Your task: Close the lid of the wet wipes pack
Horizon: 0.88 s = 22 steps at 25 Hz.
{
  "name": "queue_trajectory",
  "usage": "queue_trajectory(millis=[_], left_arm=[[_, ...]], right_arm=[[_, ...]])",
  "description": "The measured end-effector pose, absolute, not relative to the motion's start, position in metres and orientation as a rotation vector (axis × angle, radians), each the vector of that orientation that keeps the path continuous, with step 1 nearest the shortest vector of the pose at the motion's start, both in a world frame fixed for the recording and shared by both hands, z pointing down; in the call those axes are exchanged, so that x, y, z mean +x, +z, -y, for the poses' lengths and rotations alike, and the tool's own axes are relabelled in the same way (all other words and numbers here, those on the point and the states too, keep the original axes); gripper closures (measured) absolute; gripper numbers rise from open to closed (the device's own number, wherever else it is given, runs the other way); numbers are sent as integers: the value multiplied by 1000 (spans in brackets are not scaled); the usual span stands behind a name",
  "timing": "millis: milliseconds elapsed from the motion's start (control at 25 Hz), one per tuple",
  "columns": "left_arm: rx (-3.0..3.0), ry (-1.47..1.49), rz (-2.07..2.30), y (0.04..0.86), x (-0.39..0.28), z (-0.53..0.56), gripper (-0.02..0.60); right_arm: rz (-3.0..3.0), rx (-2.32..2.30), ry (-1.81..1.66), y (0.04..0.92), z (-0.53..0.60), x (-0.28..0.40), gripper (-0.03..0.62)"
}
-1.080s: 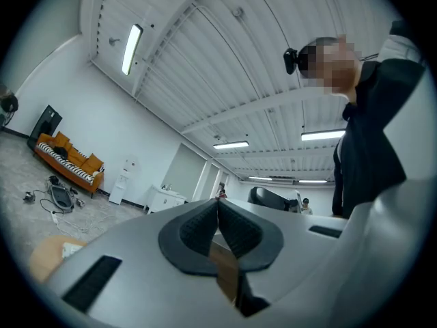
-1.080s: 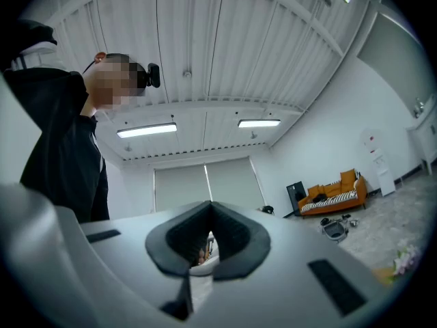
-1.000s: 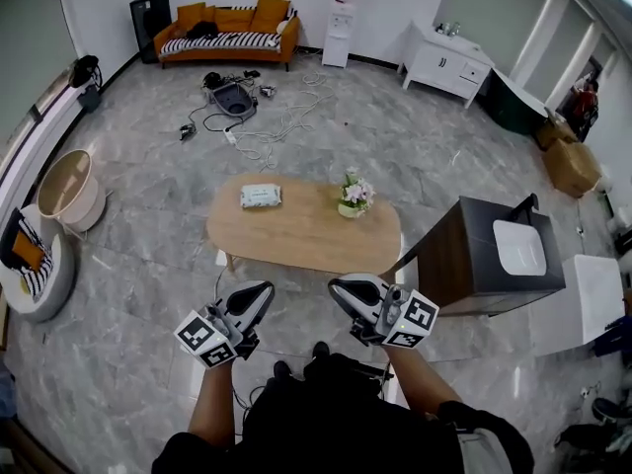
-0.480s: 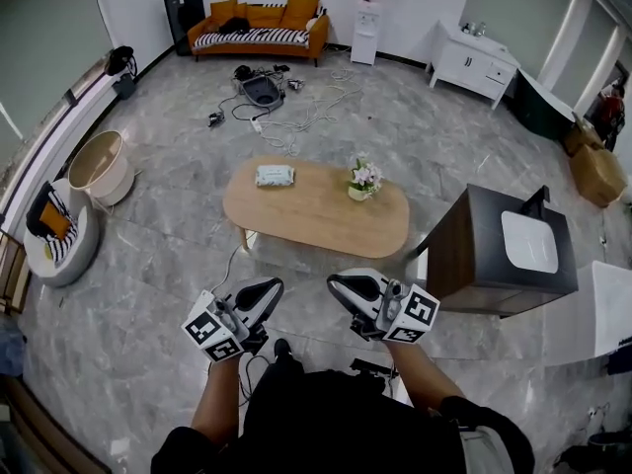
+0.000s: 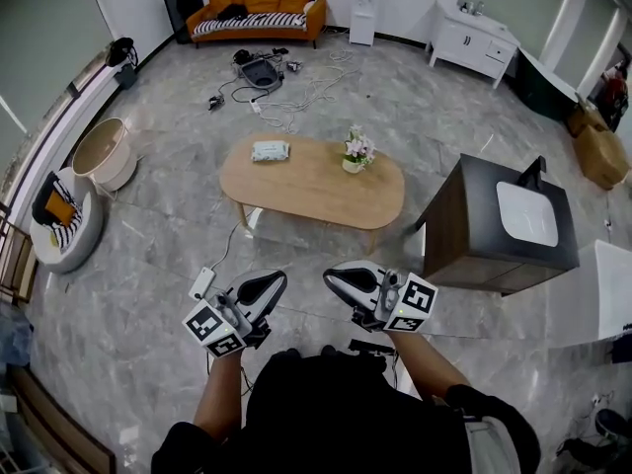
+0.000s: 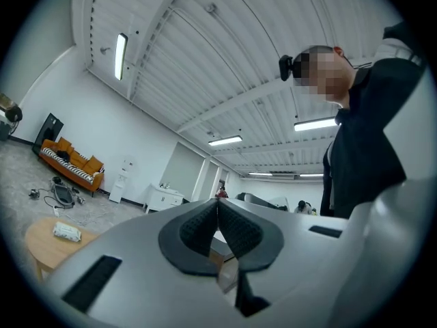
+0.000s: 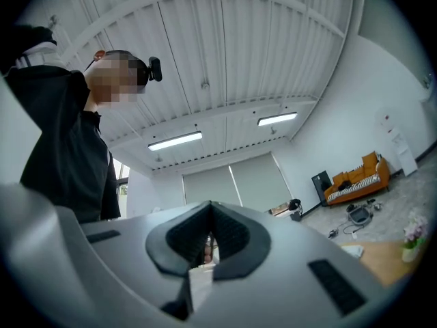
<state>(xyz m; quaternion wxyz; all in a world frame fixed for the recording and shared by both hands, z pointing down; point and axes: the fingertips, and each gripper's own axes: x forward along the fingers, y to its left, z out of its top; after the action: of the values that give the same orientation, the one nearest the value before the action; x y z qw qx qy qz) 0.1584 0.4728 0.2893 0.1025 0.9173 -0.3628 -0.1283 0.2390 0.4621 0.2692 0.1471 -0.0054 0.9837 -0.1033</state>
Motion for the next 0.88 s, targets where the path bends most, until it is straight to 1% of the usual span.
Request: queue_trajectory(millis=[280, 640, 880], left_arm=[[2754, -384, 1083, 277, 161, -487, 565], [2758, -349, 1184, 287, 154, -504, 565], [2775, -347, 1193, 289, 171, -509, 565]], right_arm=[[-2869, -25, -261, 263, -475, 234, 585], [-2857, -40, -250, 266, -486, 229, 585], [-2854, -45, -225, 267, -491, 245, 585]])
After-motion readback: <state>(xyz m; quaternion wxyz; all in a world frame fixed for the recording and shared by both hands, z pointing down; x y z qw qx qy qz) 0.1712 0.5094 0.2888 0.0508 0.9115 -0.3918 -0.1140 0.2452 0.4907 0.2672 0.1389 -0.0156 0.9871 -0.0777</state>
